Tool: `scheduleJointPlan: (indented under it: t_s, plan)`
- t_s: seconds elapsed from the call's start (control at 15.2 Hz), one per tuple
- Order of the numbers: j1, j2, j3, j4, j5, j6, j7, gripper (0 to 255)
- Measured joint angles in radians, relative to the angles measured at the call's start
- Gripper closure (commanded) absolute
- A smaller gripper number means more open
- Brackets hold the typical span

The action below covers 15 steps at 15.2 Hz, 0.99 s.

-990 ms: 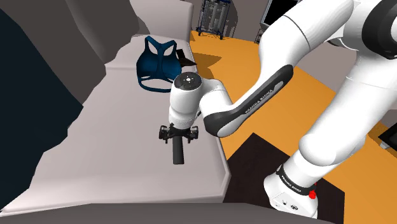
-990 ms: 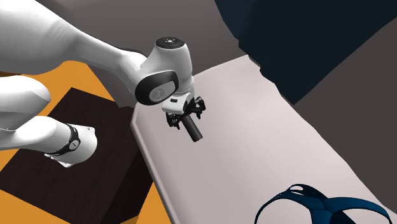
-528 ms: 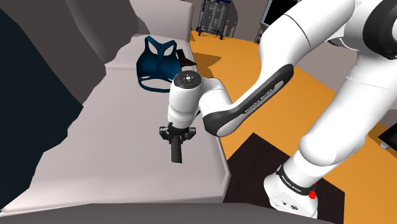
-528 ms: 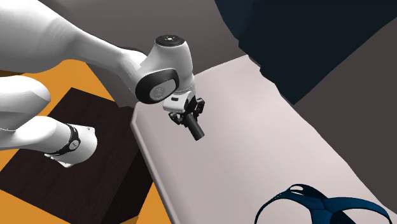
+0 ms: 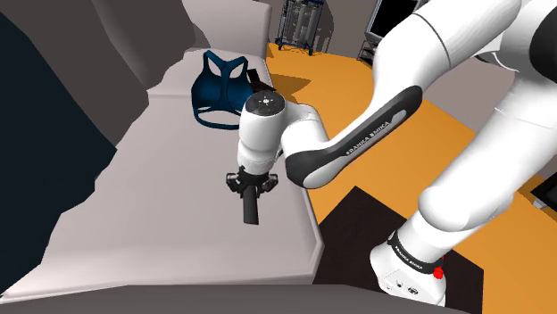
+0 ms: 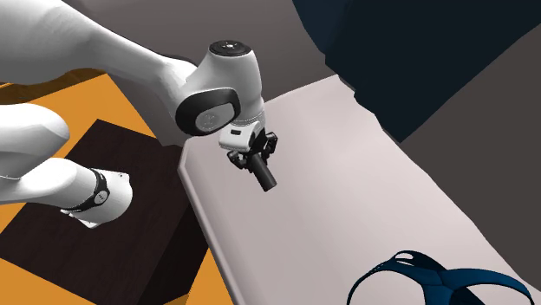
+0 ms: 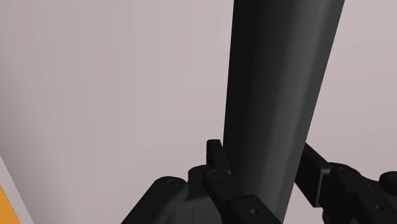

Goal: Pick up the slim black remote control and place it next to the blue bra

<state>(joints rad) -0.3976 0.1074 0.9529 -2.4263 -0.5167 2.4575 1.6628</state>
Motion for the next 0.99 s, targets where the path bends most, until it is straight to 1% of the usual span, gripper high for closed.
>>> scheduleJointPlan:
  t_s: [0.26, 0.46, 0.86, 0.99]
  plan:
    - [-0.018, -0.081, 0.028, -0.001, 0.122, -0.023, -0.092, 255]
    - [-0.018, -0.145, 0.031, 0.004, 0.216, -0.048, -0.167, 255]
    - [0.01, -0.248, 0.005, 0.022, 0.354, -0.111, -0.28, 255]
    - [0.018, -0.267, -0.004, 0.036, 0.379, -0.134, -0.301, 255]
